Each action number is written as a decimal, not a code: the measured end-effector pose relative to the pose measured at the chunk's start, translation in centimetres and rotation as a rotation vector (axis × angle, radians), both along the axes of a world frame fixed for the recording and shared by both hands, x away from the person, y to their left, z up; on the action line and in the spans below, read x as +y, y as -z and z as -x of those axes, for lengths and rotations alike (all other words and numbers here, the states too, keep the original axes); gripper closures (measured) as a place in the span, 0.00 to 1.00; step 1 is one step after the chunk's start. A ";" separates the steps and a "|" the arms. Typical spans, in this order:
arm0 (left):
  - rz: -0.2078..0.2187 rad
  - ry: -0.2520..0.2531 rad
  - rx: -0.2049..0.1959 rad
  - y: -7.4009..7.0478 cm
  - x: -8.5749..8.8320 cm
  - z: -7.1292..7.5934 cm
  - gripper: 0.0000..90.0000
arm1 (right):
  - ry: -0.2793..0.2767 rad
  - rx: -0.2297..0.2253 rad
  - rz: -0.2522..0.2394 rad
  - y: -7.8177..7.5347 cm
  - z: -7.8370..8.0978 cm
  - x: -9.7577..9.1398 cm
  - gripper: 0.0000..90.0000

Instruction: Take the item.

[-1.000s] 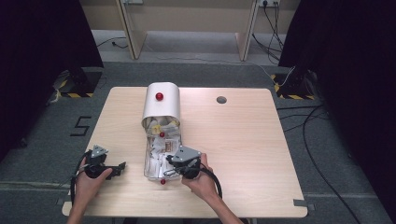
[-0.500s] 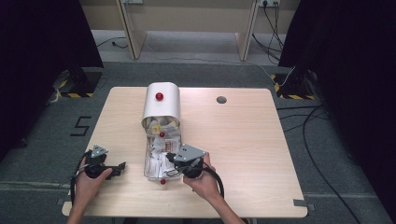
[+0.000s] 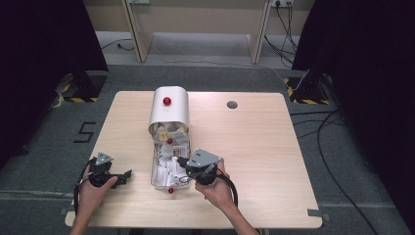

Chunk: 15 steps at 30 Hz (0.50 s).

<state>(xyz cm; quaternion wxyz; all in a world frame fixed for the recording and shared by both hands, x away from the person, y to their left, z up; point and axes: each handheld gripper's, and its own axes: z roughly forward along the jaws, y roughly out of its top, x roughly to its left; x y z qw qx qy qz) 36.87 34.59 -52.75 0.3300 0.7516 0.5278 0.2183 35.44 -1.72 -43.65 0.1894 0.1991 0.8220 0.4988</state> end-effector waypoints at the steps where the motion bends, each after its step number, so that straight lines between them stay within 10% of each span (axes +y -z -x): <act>1: 0.000 0.000 0.000 0.0 0.0 0.0 0.00 | -0.001 0.000 0.000 0.0 0.0 0.0 0.98; 15: 0.000 0.000 0.000 0.0 0.0 0.0 0.00 | 0.033 -0.017 -0.021 -0.7 0.0 -1.4 0.98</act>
